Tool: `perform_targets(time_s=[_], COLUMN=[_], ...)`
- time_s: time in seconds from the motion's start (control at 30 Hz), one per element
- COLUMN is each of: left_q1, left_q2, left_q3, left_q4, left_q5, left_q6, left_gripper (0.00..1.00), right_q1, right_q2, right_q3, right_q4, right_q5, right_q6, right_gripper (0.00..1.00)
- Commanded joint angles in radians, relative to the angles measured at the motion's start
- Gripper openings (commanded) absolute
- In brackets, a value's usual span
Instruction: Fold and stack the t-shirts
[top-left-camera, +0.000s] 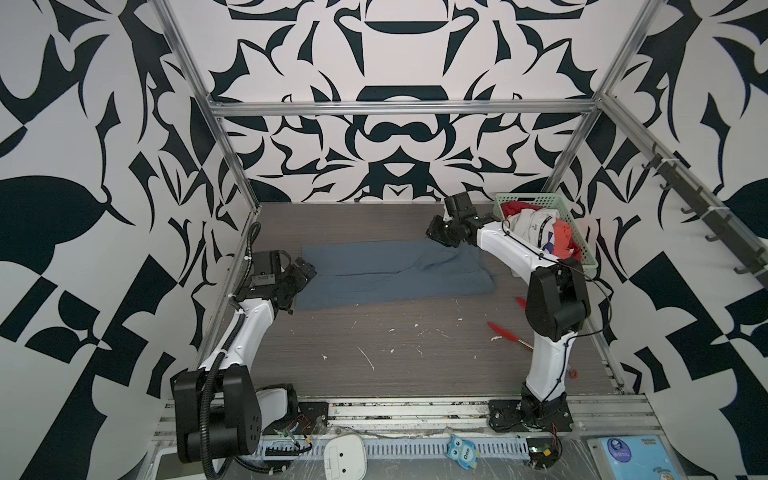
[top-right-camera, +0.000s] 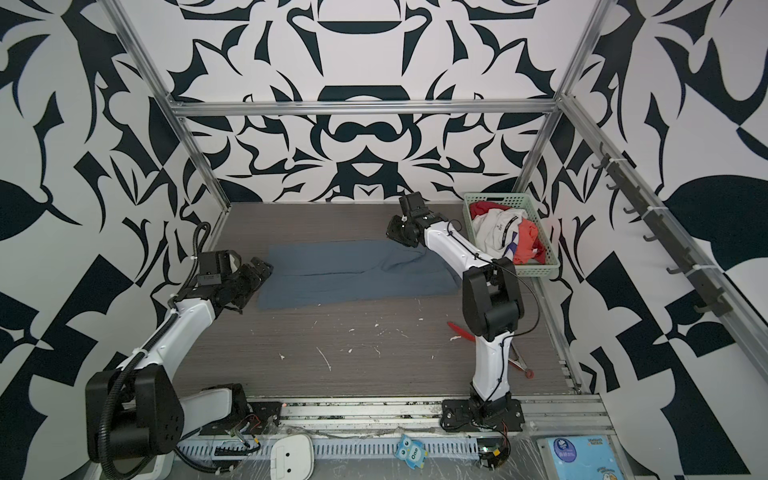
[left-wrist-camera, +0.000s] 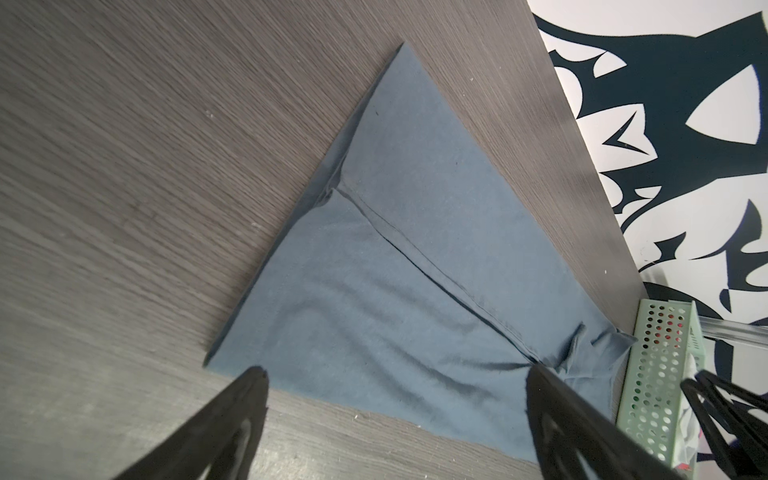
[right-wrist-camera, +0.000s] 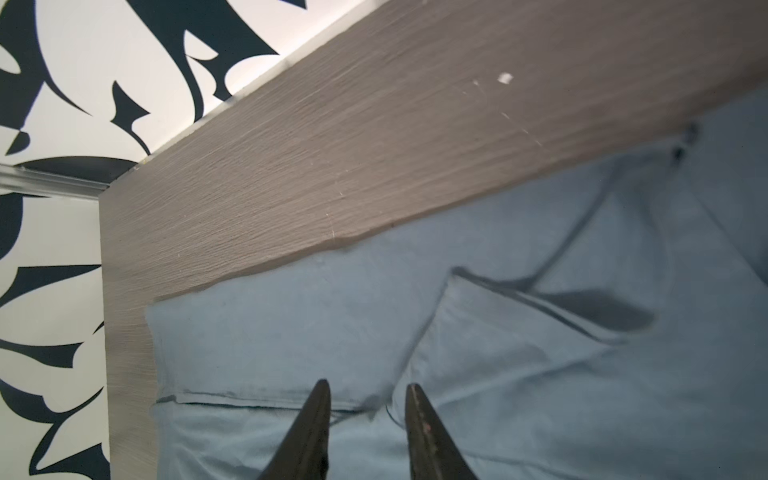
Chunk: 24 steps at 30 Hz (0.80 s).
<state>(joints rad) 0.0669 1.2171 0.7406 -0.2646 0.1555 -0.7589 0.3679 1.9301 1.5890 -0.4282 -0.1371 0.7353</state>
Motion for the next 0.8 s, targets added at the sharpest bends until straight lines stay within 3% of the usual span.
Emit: perform_targets(time_s=[0.0, 0.77], left_q1=[0.001, 0.001], left_q2=[0.007, -0.009], left_q3=[-0.001, -0.014], left_q4=[0.013, 0.051], left_q5=[0.015, 0.055], left_q6=[0.001, 0.021], left_gripper=[0.99, 0.99], right_q1=[0.002, 0.042], right_q2=[0.005, 0.307], right_q3=[-0.033, 0.265], right_q4=[-0.048, -0.171], right_q5=[0.038, 0.178], right_q6=[0.066, 0.047], right_gripper=[0.37, 0.35])
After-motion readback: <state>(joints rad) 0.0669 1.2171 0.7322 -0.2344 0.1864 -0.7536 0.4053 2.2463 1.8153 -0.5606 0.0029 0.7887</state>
